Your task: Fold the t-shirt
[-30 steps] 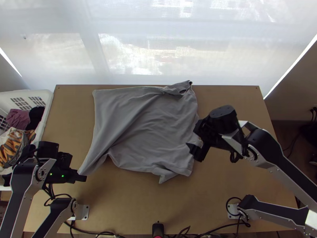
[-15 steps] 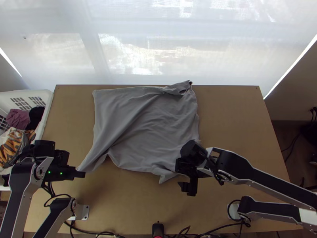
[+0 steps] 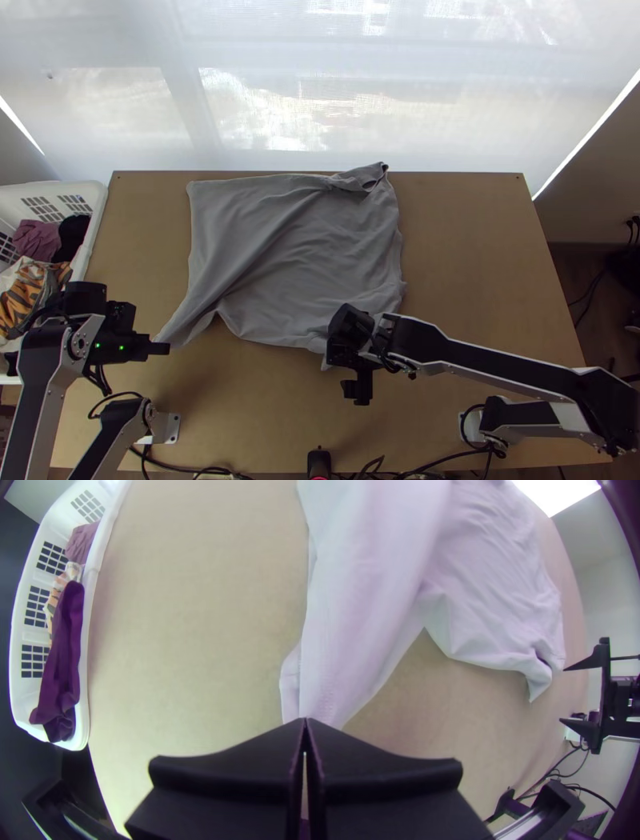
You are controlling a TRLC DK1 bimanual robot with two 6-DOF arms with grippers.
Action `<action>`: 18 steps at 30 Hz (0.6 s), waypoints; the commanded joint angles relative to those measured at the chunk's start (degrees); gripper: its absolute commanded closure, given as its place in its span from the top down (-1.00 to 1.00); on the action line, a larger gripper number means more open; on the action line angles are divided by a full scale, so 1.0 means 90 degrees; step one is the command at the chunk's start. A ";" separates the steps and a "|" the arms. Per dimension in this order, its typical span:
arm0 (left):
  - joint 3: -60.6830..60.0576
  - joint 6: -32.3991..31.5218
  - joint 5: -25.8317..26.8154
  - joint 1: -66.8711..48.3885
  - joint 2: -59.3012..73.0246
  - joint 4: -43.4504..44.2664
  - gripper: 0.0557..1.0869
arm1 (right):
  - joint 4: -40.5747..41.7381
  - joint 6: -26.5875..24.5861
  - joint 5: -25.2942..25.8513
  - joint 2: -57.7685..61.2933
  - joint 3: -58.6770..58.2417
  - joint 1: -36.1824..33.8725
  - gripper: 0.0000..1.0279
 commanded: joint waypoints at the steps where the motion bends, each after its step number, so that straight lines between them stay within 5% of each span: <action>1: -0.0078 0.0055 -0.0015 0.0065 0.0138 0.0172 -0.93 | 0.0491 0.0120 0.0005 0.0424 -0.0245 0.0004 0.83; 8: -0.0068 0.0074 -0.0015 0.0065 0.0304 0.0308 -0.94 | 0.0872 0.0130 0.0025 0.0883 -0.0216 -0.0055 0.79; 10: -0.0058 0.0084 -0.0015 0.0065 0.0313 0.0308 -0.94 | 0.0960 0.0130 0.0035 0.0980 -0.0206 -0.0123 0.48; 14: -0.0009 0.0094 -0.0015 0.0065 0.0313 0.0308 -0.94 | 0.1058 -0.0036 0.0025 0.0922 -0.0245 -0.0260 -0.72; 18: 0.0059 0.0104 -0.0015 0.0075 0.0304 0.0279 -0.94 | 0.0941 -0.0114 0.0025 0.0638 -0.0392 -0.0426 -0.94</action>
